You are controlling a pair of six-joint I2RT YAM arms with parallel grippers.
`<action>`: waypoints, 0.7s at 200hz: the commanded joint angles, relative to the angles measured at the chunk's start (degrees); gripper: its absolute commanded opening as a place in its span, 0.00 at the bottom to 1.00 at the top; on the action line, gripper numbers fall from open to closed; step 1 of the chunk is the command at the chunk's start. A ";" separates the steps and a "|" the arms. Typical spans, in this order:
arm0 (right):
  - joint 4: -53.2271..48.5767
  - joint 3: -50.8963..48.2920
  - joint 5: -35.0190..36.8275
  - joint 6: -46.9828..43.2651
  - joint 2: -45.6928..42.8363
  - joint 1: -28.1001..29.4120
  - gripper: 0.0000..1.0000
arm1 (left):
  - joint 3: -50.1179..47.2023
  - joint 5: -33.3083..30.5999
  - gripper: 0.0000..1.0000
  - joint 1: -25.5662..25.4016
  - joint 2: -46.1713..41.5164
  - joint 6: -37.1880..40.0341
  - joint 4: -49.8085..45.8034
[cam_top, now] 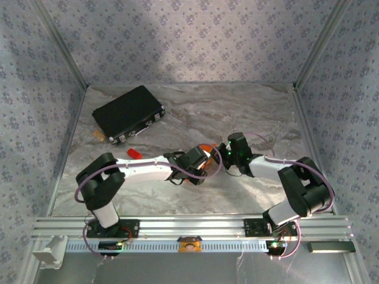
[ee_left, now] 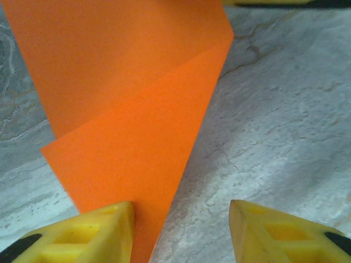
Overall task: Fold a paper plane with a square sheet of paper (pick it up from the middle)
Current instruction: Fold the wing for the fifth time at the center of the table.
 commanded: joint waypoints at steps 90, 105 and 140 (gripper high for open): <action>-1.29 1.54 -0.36 0.71 0.31 0.18 0.00 | 3.11 -10.24 0.26 -1.69 3.56 1.28 -5.61; -1.29 1.53 -0.40 0.63 0.27 0.07 0.00 | 3.20 -10.77 0.24 -1.76 3.67 1.30 -6.03; -1.46 1.50 -0.25 0.58 -0.15 0.06 0.00 | 3.57 -11.42 0.25 -1.76 3.58 1.37 -6.69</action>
